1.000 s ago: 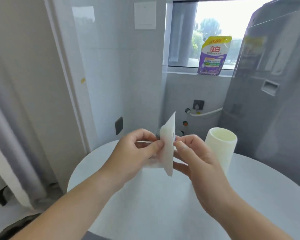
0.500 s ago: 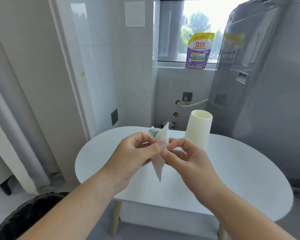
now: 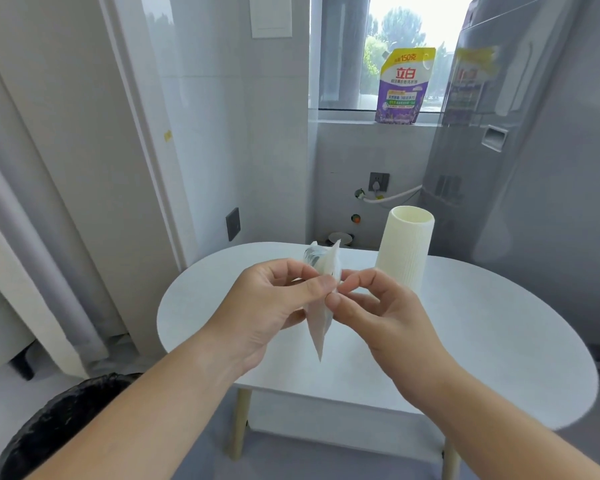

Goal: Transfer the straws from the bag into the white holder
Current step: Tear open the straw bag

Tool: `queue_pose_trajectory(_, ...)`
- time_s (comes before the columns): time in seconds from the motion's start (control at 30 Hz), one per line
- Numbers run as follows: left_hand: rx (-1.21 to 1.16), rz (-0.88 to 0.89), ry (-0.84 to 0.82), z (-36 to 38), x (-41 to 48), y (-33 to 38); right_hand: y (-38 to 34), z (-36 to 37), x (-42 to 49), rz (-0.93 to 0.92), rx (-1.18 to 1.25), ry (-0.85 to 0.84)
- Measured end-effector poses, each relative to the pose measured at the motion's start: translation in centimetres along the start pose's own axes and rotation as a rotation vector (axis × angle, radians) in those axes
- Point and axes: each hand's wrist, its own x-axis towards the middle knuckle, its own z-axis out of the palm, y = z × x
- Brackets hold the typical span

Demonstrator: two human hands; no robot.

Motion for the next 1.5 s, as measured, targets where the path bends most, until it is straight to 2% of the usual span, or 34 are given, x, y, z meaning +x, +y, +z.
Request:
queue_pose_trajectory(0.37,0.082,0.048,0.131,0.9,0.1,-1.0,-0.3,-0.2,0.4,0.057,-0.006,0.009)
queue_pose_trajectory(0.57,0.218,0.132,0.208,1.1,0.6,-1.7,0.0,-0.1,0.5,0.063,-0.004,0.113)
queue_pose_trajectory(0.77,0.304,0.236,0.256,0.8,1.0,-2.7,0.8,-0.8,1.0,-0.022,-0.218,0.278)
queue_pose_trajectory(0.83,0.285,0.247,0.258,1.1,1.0,-2.9,1.2,-0.8,0.8,-0.072,-0.33,0.274)
queue_pose_trajectory(0.97,0.266,0.234,0.269,1.6,0.9,-2.7,1.5,-0.3,0.5,-0.114,-0.395,0.213)
queue_pose_trajectory(1.03,0.335,0.266,0.289,1.5,0.7,-2.6,1.7,-0.7,0.7,-0.126,-0.372,0.221)
queue_pose_trajectory(1.17,0.643,0.368,0.378,0.8,0.4,-2.2,1.4,-1.7,1.1,-0.163,-0.393,0.27)
queue_pose_trajectory(1.3,0.704,0.426,0.38,0.9,0.2,-2.2,1.5,-2.0,1.2,-0.157,-0.359,0.236)
queue_pose_trajectory(1.4,0.539,0.317,0.265,1.6,0.1,-2.2,1.4,-2.1,1.3,-0.136,-0.272,0.25)
queue_pose_trajectory(1.5,0.124,-0.083,0.229,2.3,0.3,-2.5,0.8,-2.3,1.5,-0.072,-0.112,0.293)
